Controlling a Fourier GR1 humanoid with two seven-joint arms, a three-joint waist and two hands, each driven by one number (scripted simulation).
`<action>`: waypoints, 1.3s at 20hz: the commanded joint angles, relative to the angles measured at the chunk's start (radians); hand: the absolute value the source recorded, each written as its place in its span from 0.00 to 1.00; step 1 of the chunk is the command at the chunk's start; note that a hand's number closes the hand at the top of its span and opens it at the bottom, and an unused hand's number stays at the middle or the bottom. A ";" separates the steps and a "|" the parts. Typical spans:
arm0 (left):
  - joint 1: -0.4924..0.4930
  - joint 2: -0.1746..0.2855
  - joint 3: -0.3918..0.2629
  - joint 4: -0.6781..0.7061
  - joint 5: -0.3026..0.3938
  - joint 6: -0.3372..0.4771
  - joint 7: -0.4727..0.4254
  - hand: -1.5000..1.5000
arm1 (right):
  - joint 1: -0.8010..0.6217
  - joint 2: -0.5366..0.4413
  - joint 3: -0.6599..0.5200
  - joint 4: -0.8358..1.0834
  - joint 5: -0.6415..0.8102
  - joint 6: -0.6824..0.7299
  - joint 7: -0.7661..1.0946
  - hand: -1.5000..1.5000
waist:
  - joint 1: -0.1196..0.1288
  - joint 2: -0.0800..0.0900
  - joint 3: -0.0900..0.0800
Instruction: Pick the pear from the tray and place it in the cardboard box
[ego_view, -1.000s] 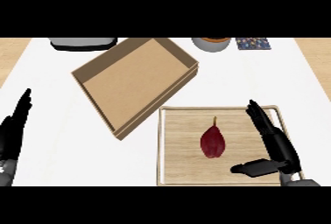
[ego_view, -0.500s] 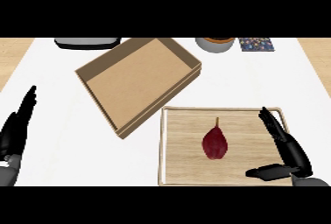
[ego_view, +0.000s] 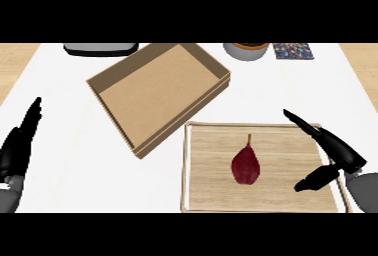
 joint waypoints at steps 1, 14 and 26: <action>0.005 -0.039 0.001 0.063 -0.024 -0.002 -0.076 0.50 | -0.092 -0.003 0.070 -0.016 0.079 0.064 0.137 0.00 | -0.002 0.002 -0.001; -0.004 -0.096 0.064 -0.079 -0.130 -0.033 0.103 0.50 | -0.146 0.132 0.040 0.002 0.233 0.155 0.256 0.00 | -0.006 0.000 0.001; 0.078 -0.100 0.183 -0.155 -0.168 -0.144 0.089 0.50 | -0.037 0.174 -0.036 -0.152 0.254 0.256 0.249 0.00 | -0.008 -0.002 0.001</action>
